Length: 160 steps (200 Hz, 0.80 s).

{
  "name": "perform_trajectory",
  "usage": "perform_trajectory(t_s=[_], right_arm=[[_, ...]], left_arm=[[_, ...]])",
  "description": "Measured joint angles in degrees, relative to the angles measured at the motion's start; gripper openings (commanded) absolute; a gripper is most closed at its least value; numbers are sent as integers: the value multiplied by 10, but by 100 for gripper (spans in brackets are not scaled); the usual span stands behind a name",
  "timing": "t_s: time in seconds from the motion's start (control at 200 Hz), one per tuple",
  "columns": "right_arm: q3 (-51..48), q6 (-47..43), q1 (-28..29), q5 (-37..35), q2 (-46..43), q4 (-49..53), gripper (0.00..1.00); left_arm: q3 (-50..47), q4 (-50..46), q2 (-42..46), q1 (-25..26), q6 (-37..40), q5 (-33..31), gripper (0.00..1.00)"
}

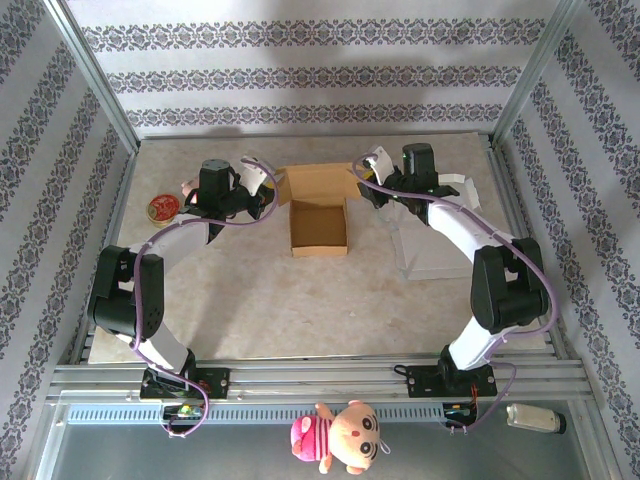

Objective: Fold the paper box

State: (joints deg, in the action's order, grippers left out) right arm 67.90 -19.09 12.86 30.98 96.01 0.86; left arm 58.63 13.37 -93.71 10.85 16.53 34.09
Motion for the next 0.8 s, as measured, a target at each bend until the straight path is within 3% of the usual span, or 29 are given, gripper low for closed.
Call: perform_trajectory(t_s=[0.095,0.165,0.28,0.5,0.799], right_arm=[[5,9,0,4,6,2,27],[8,11,2,6,11,2,29],[14,15,2,6,19,8,14],[17,30,5,0,21,11,0],[19,148,42,-78,21,-7,0]], left_arm=[[0,0,0,0,-1,0,0],[0,0,0,0,-1,0,0],[0,0,0,0,-1,0,0],[0,0,0,0,-9,-3,0],[-14,69,0,19,-118,-64,0]])
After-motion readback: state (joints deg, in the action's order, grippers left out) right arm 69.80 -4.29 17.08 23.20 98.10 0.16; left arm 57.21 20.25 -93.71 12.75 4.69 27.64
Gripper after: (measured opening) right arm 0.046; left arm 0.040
